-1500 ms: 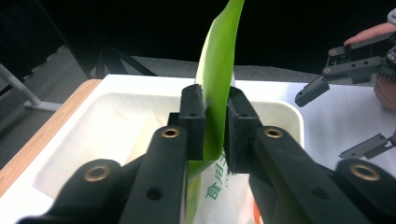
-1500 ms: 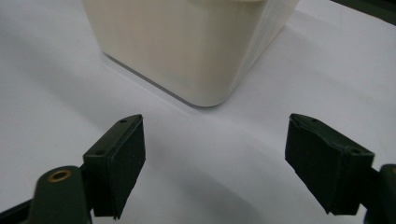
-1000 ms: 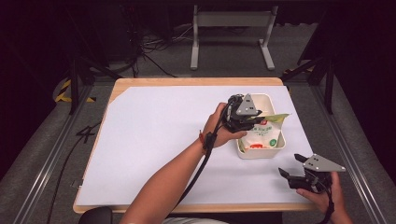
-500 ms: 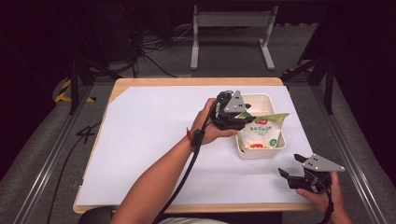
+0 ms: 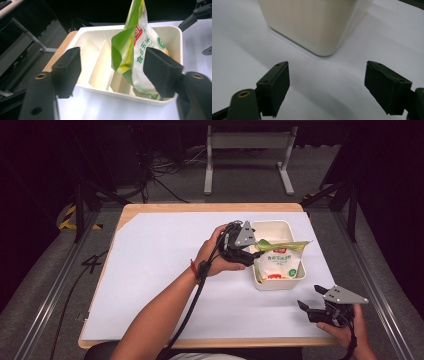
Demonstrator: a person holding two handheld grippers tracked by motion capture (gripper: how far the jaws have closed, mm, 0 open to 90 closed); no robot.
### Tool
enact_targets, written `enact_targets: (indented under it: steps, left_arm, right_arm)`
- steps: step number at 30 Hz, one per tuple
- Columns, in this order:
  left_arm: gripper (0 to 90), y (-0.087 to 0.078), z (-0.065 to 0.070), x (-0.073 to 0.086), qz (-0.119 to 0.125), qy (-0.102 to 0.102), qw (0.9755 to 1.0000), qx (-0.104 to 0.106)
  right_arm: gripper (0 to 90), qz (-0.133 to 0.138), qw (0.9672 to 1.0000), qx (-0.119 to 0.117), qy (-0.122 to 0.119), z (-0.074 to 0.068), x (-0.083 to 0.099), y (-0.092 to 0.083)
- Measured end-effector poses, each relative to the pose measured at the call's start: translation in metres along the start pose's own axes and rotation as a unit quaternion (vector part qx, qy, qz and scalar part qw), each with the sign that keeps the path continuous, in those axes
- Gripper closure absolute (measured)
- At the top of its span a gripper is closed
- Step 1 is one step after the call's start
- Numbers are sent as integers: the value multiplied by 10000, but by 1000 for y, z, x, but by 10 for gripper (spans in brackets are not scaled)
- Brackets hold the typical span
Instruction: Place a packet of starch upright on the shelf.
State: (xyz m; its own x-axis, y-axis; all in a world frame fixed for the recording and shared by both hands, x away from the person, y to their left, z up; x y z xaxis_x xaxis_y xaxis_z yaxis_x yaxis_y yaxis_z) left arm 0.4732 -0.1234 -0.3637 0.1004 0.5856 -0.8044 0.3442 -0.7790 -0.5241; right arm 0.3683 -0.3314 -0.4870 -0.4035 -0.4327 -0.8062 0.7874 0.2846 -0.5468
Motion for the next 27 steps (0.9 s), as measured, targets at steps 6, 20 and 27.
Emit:
enact_targets:
  steps: [6,20,27]
  left_arm:
    - [216,0,1,8,-61,-18,10000,13]
    - [162,0,0,37,-358,33,9993,-85]
    - [134,-9,-2,51,-419,41,9990,-137]
  right_arm:
    - [202,3,10000,-12,-14,0,0,0]
    - [201,-14,10000,-2,-26,0,1,0]
    - [200,-22,10000,2,-38,0,1,1]
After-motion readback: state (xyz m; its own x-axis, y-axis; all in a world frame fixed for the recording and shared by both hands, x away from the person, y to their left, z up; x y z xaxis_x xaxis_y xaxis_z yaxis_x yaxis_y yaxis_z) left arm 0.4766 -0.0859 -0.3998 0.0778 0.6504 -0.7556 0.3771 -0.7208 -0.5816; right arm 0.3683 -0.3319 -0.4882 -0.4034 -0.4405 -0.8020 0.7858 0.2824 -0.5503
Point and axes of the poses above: each handheld gripper's, and its own axes: y roughly forward along the jaws, x roughly out of its underside, z roughly to its right, the point moved 10 cm from there along y, roughly forward along the jaws, and after that the axes turned 6 degrees about x, right-handed, at the moved point
